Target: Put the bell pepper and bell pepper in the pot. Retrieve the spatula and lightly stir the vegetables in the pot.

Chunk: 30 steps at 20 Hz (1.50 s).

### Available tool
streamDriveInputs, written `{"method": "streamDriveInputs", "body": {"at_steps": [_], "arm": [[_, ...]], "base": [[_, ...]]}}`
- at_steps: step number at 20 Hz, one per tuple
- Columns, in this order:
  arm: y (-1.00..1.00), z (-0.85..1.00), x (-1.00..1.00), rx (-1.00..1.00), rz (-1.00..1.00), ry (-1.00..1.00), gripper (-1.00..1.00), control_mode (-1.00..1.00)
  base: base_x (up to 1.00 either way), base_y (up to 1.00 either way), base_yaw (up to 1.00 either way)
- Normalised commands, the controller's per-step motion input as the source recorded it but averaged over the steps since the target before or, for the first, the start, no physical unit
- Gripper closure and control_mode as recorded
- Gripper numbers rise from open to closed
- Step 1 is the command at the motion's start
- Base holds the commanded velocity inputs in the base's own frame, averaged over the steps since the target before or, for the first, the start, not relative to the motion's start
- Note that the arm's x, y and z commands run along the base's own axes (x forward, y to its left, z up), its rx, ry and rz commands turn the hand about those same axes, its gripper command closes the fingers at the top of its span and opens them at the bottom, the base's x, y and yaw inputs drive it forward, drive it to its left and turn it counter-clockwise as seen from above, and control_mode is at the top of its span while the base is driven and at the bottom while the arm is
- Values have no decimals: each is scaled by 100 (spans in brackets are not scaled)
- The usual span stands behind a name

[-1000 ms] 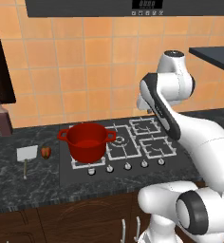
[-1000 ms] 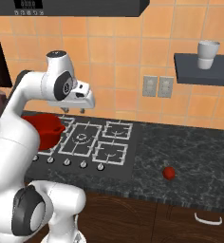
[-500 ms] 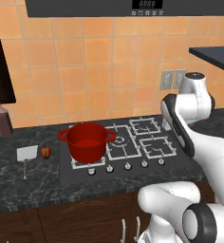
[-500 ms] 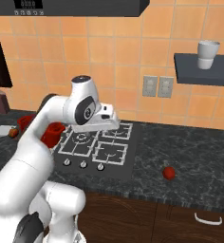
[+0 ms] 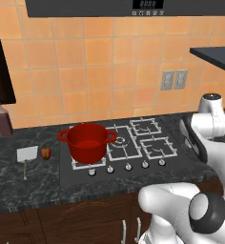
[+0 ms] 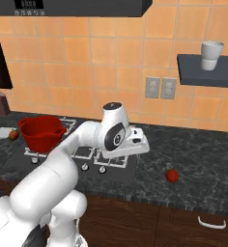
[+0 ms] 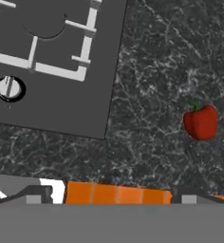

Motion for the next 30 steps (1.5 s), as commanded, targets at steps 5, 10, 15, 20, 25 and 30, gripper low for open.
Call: {"method": "streamDriveInputs", "body": {"at_steps": [5, 10, 15, 20, 25, 30], "arm": [[-96, -51, 8, 0, 3, 15, -100, -100], [-79, -15, 18, 0, 12, 4, -100, -100], [-72, -14, 42, 0, 5, 1, -100, -100], [-40, -52, 46, 0, 1, 8, -100, -100], [-22, -40, 38, 0, 0, 3, -100, -100], [-19, -32, 24, 0, 0, 1, -100, -100]], "base": [[0, 0, 0], [0, 0, 0], [0, 0, 0], [0, 0, 0], [0, 0, 0], [0, 0, 0]]}}
